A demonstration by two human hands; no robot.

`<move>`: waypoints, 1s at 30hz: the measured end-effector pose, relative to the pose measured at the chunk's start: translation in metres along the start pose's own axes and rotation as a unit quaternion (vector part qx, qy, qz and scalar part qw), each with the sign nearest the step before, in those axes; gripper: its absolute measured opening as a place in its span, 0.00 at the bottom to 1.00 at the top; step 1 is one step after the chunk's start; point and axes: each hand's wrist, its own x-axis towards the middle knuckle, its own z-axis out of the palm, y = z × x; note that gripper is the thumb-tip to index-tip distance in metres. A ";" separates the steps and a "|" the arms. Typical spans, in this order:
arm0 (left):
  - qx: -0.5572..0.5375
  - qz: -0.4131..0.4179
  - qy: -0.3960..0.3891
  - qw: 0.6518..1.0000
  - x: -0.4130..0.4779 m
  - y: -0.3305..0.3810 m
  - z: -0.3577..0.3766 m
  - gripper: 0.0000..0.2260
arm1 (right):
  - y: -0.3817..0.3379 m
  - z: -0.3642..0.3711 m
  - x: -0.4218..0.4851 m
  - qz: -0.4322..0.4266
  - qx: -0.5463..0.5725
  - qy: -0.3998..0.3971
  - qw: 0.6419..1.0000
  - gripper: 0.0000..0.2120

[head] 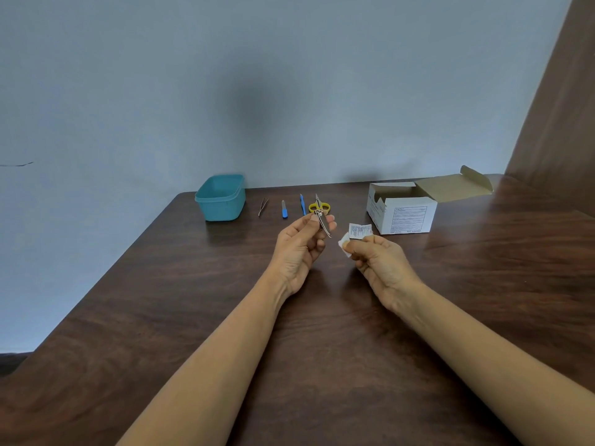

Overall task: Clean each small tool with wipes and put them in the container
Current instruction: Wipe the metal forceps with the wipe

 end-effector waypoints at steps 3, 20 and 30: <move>-0.024 -0.008 0.009 1.000 0.000 0.002 -0.001 0.07 | 0.004 0.002 0.000 -0.039 0.019 0.023 0.999 0.16; 0.126 0.045 0.085 0.987 0.011 0.056 -0.031 0.06 | 0.012 0.036 0.021 -0.157 -0.004 0.031 0.987 0.13; 0.401 0.107 0.169 0.894 0.072 0.155 -0.083 0.05 | 0.020 0.079 0.067 -0.201 -0.040 0.086 0.975 0.16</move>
